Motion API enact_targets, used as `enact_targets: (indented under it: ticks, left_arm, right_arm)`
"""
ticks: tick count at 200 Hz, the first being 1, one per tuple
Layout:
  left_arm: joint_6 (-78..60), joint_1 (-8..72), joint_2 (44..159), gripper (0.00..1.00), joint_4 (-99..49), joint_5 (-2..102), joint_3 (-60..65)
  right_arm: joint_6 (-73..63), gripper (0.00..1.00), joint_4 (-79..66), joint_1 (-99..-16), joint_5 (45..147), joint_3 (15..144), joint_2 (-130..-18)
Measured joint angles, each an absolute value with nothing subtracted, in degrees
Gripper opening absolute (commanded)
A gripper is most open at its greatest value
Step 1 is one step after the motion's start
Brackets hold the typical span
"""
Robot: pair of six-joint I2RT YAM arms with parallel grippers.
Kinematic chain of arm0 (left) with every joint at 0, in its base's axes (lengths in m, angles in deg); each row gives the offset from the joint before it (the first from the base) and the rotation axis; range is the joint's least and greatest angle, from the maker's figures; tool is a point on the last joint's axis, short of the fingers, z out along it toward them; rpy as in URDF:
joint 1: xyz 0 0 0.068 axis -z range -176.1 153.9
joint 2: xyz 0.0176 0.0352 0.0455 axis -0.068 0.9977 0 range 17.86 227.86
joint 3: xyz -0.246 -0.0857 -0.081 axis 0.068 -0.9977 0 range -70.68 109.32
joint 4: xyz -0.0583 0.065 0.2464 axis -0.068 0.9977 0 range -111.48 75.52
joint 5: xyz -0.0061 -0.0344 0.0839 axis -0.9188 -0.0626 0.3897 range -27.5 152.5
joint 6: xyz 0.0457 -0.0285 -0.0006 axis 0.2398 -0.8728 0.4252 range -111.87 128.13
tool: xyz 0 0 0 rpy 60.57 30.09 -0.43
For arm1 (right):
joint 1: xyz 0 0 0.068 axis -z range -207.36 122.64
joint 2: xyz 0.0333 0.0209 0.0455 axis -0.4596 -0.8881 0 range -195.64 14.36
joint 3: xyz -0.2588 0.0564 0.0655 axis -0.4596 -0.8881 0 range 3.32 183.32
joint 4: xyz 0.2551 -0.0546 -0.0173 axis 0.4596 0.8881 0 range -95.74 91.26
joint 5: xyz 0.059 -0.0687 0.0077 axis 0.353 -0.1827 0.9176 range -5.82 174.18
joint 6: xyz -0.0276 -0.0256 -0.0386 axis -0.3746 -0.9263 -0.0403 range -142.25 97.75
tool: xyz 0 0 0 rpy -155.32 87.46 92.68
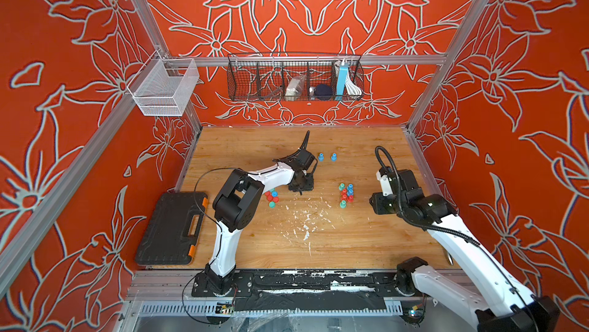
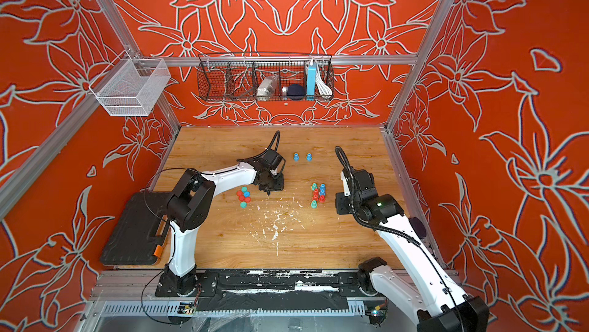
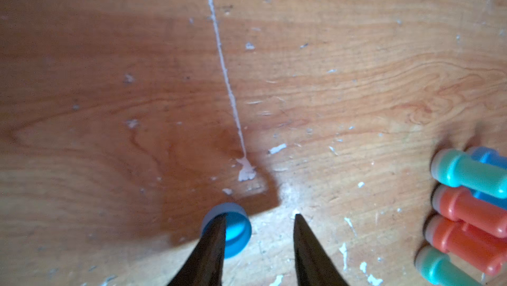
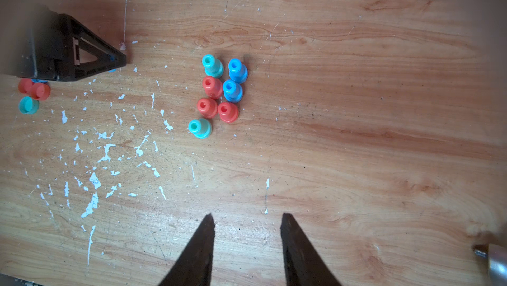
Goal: Close the stamp cap
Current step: Move the cover to the center of the board, then pick up the stamp from the center of the board.
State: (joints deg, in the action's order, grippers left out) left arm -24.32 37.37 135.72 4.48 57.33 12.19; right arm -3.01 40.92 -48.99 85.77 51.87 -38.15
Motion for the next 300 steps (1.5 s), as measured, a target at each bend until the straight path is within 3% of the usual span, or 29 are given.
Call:
enact_targets:
  ticks: [157, 215, 300]
  left_arm:
    - [-23.79, 38.36, 130.54, 0.43, 10.47, 57.33, 14.99]
    - [-19.92, 36.91, 118.34, 0.43, 13.0, 56.59, 12.89]
    - [-13.85, 22.18, 92.4, 0.43, 16.61, 57.38, -4.58]
  right_arm:
    - [-2.75, 0.43, 40.54, -49.05, 85.77, 51.42, -37.86]
    - [-2.42, 0.43, 40.54, -49.14, 85.75, 51.39, -37.91]
    - [-2.33, 0.44, 40.61, -49.14, 85.64, 51.39, -40.51]
